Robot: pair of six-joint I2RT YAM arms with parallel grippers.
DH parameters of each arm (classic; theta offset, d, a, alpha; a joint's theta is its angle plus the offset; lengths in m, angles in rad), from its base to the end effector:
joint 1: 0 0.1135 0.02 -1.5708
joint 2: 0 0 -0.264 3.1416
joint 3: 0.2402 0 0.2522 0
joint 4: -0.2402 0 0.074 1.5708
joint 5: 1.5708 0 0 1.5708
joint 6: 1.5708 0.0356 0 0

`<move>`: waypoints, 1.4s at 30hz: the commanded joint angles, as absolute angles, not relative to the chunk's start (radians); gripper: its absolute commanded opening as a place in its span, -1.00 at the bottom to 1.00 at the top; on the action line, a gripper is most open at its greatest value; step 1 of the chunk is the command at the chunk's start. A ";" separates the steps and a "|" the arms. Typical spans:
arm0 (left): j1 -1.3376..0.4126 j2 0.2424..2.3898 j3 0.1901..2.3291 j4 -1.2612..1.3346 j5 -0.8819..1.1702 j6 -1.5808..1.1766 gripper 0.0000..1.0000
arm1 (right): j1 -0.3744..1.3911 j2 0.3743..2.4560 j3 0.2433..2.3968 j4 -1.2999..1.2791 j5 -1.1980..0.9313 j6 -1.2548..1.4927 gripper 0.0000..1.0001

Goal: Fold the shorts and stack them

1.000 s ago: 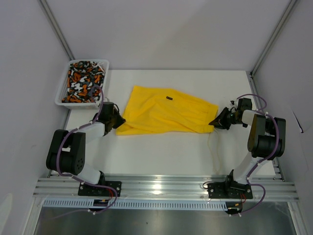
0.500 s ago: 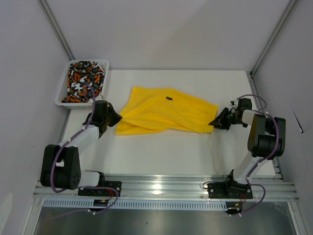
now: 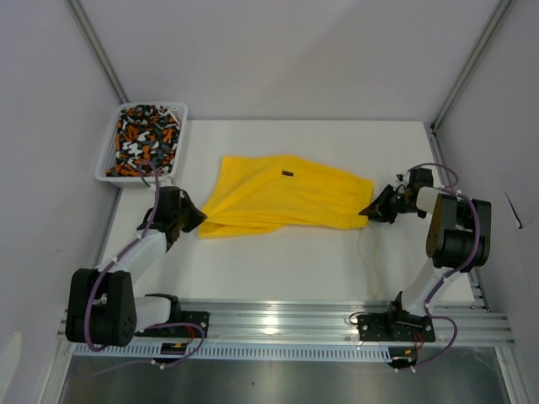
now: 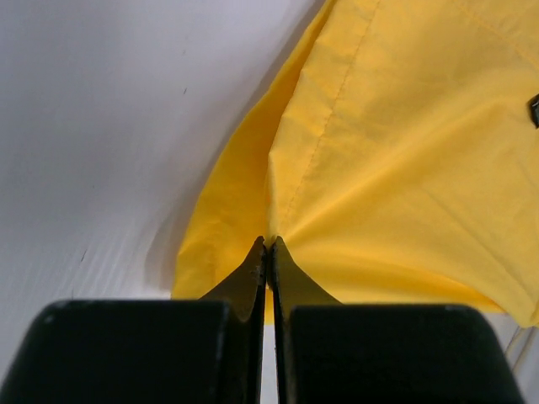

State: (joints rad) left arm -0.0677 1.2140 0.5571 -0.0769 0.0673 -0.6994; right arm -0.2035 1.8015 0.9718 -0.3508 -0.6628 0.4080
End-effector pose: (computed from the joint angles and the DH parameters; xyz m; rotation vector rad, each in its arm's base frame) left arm 0.2390 -0.0186 0.1855 -0.6960 2.2431 -0.4642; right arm 0.3265 -0.0450 0.1359 0.6294 2.5963 0.9661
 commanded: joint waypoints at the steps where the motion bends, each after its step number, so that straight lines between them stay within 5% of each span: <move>1: -0.038 1.155 0.503 -0.058 0.028 -0.663 -1.00 | -0.232 1.816 1.006 -0.376 -0.561 0.394 -0.92; 15: -0.038 1.075 0.394 -0.049 0.020 -0.598 -0.94 | -0.235 1.802 1.015 -0.403 -0.543 0.388 -0.86; 19: -0.038 1.040 0.393 -0.048 0.038 -0.591 -0.26 | -0.229 1.772 1.015 -0.425 -0.529 0.364 -0.81; 22: -0.038 0.988 0.405 -0.063 0.031 -0.595 0.06 | -0.216 1.749 1.015 -0.442 -0.528 0.356 -0.82; 27: -0.061 0.921 0.448 -0.080 0.021 -0.623 0.32 | -0.163 1.706 1.015 -0.474 -0.503 0.357 -0.93; 35: -0.299 0.939 0.587 -0.071 -0.124 -0.655 0.36 | -0.068 1.611 0.983 -0.505 -0.460 0.377 -1.00; 42: -0.497 1.256 0.725 0.139 -0.110 -0.726 0.25 | -0.044 1.560 0.937 -0.511 -0.459 0.391 -1.00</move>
